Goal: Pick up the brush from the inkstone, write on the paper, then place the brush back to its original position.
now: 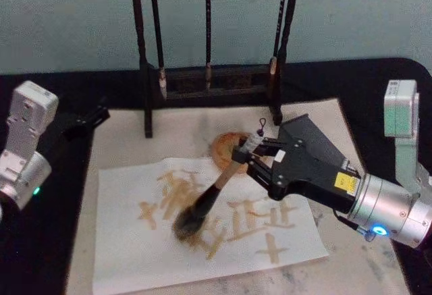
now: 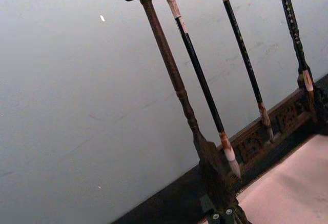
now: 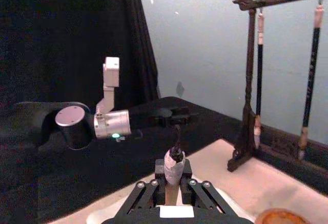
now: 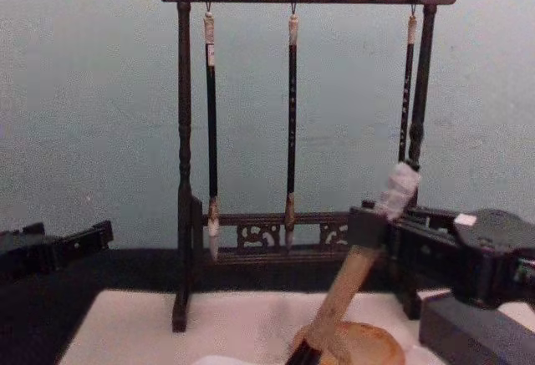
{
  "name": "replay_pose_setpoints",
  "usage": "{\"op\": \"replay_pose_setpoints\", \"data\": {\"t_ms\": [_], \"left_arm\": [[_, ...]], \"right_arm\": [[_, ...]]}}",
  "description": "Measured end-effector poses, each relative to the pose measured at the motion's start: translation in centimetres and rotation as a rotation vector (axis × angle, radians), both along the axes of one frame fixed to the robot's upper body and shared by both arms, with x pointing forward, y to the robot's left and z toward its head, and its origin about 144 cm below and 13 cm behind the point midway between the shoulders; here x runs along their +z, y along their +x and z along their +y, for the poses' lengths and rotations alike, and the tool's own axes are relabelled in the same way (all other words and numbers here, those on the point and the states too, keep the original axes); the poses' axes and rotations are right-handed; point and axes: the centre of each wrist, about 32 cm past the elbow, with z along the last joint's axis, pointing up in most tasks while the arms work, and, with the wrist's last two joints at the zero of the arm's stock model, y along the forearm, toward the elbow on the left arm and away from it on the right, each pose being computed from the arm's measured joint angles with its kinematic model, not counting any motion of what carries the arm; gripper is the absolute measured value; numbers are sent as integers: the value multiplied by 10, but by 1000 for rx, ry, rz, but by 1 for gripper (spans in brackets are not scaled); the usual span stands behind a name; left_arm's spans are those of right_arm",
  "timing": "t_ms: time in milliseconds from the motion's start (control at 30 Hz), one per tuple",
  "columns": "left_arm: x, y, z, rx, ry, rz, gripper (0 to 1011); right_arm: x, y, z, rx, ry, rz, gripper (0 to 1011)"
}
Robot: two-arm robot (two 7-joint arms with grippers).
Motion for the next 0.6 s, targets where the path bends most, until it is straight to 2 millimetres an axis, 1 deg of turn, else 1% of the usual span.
{"op": "replay_pose_setpoints", "data": {"t_ms": [167, 367, 600], "left_arm": [[0, 0, 0, 0, 0, 0, 1000], [0, 0, 0, 0, 0, 0, 1002], [0, 0, 0, 0, 0, 0, 1002]], "right_arm": [[-7, 4, -8, -18, 0, 23, 164], [-11, 5, -19, -45, 2, 35, 163], [-12, 3, -33, -85, 6, 36, 164]]}}
